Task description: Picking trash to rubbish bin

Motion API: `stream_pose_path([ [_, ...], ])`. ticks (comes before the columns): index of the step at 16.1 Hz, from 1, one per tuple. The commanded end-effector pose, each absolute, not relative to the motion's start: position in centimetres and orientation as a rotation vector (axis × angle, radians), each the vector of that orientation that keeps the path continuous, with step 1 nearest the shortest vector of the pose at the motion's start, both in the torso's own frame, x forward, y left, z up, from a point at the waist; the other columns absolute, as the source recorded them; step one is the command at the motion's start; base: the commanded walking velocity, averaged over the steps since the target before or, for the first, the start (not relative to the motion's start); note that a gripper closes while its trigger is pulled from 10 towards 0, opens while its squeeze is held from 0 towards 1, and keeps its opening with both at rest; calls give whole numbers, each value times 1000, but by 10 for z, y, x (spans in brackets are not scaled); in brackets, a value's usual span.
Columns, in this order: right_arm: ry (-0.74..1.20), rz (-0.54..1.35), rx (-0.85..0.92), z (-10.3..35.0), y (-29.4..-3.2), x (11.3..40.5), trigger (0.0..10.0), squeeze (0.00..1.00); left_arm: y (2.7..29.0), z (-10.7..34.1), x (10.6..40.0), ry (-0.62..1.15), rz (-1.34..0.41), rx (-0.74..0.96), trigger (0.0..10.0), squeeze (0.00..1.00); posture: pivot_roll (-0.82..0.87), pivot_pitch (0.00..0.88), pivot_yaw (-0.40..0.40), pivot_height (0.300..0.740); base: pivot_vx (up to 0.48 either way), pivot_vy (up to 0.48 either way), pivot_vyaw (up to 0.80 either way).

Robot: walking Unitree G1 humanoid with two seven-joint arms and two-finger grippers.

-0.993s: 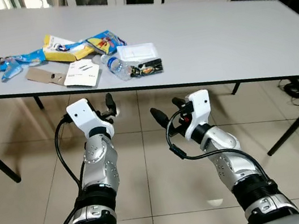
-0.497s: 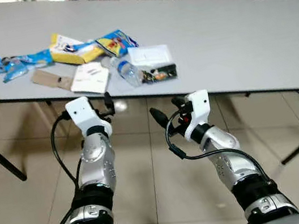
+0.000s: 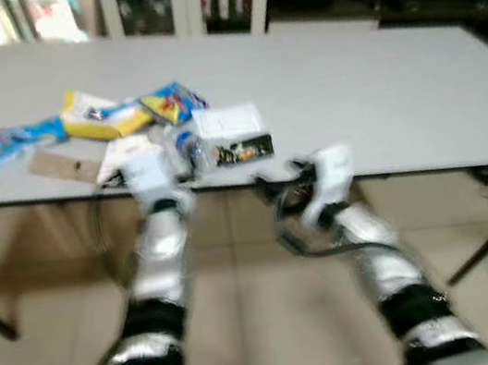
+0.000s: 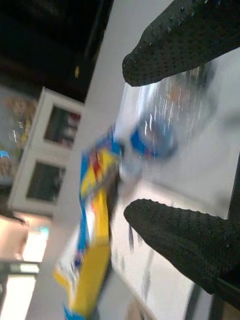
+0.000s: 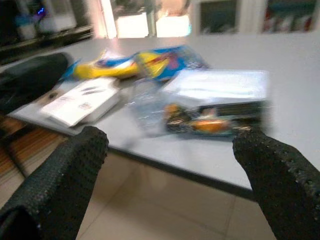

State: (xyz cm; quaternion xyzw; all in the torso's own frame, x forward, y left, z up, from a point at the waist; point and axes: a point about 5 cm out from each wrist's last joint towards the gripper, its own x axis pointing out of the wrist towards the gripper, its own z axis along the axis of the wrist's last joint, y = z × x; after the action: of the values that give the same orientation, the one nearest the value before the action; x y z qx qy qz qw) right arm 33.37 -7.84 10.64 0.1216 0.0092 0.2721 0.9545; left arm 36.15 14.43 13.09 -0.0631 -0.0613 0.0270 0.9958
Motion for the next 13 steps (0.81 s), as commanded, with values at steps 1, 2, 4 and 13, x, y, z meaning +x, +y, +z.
stream_pose_path([
  [1,33,485,253,105,-97,337,10000,0,127,132,362,-124,11,-130,10000,0,-51,62,-108,740,412,0,-800],
  [2,20,481,235,106,-98,338,10000,0,126,133,362,-127,8,-126,10000,0,-50,62,-109,740,416,0,-800],
  [4,12,479,228,106,-98,337,10000,0,126,133,362,-128,5,-121,10000,0,-50,63,-108,740,414,0,0],
  [13,11,483,232,105,-97,337,10000,0,120,142,363,-163,-30,-125,10000,0,-50,65,-107,740,365,0,0],
])
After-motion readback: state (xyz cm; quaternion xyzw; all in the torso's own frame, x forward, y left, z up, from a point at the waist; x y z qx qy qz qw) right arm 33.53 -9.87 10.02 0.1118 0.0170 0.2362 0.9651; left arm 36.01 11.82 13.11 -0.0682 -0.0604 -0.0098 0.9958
